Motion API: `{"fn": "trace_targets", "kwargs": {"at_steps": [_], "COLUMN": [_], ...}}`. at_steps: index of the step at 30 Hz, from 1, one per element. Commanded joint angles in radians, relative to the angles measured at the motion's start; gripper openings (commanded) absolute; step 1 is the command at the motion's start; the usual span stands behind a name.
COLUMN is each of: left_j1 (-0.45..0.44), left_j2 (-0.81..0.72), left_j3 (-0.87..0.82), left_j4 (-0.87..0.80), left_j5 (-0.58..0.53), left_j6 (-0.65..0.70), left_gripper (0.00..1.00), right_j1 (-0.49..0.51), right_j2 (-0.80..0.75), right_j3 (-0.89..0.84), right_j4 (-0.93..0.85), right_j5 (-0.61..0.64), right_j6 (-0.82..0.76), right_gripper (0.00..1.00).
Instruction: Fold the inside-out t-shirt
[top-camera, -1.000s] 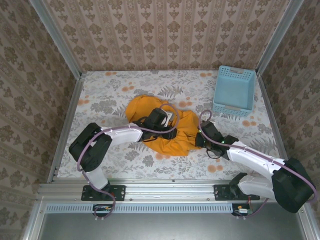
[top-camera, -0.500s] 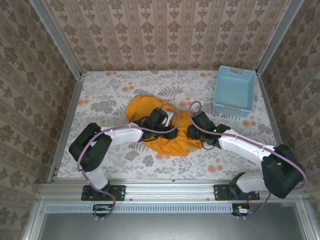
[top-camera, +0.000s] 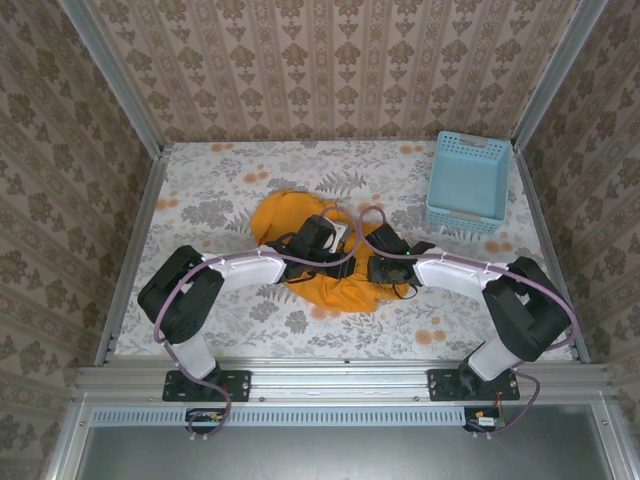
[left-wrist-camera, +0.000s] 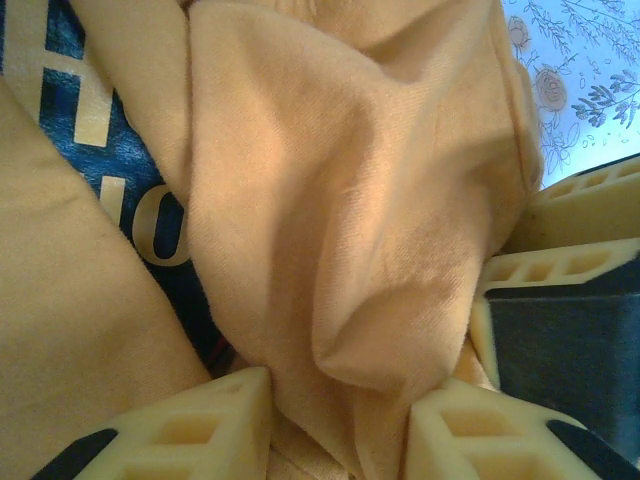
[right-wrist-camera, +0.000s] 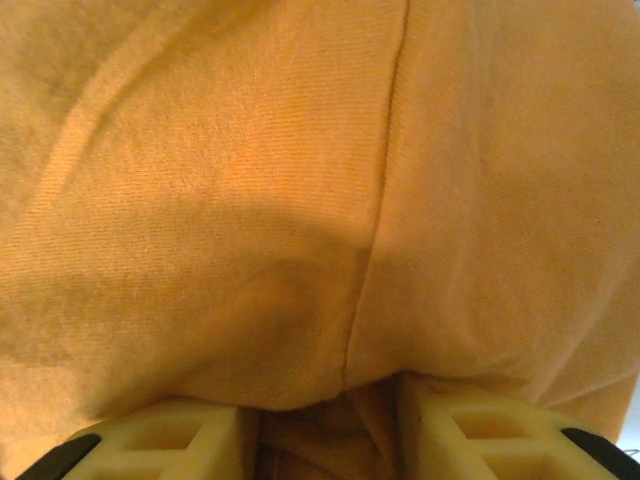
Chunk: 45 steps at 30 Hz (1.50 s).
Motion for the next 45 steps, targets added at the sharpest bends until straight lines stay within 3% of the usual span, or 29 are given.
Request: {"fn": "trace_targets", "kwargs": {"at_steps": [1, 7, 11, 18, 26, 30, 38, 45], "left_j1": [-0.008, -0.007, -0.006, -0.008, -0.026, -0.038, -0.052, -0.053], "left_j2": [0.003, 0.013, 0.020, 0.014, 0.025, 0.045, 0.043, 0.038], "left_j3": [0.007, 0.027, 0.033, 0.036, 0.056, 0.080, 0.092, 0.079], "left_j4": [0.002, -0.047, -0.054, -0.050, -0.066, -0.070, -0.089, -0.077], "left_j5": [0.006, -0.045, -0.053, -0.044, -0.050, -0.040, -0.049, -0.051], "left_j6": [0.010, 0.012, 0.010, 0.018, 0.039, 0.052, 0.066, 0.067], "left_gripper": [0.36, 0.37, 0.40, 0.49, 0.56, 0.58, 0.60, 0.62], "right_j1": [0.003, 0.003, 0.004, -0.018, -0.154, -0.234, -0.284, -0.275], "right_j2": [0.035, -0.038, -0.155, -0.321, -0.483, -0.451, -0.253, -0.261], "right_j3": [0.041, 0.031, -0.016, -0.067, -0.195, -0.184, -0.042, 0.019], "right_j4": [-0.029, -0.077, -0.089, -0.121, -0.019, 0.005, 0.004, -0.106], "right_j5": [0.045, 0.119, 0.139, 0.142, -0.061, -0.118, -0.078, -0.009], "right_j6": [-0.013, -0.019, -0.026, -0.001, 0.052, 0.051, -0.012, -0.091], "right_gripper": [0.36, 0.08, 0.00, 0.00, 0.00, 0.00, 0.00, 0.30]}}
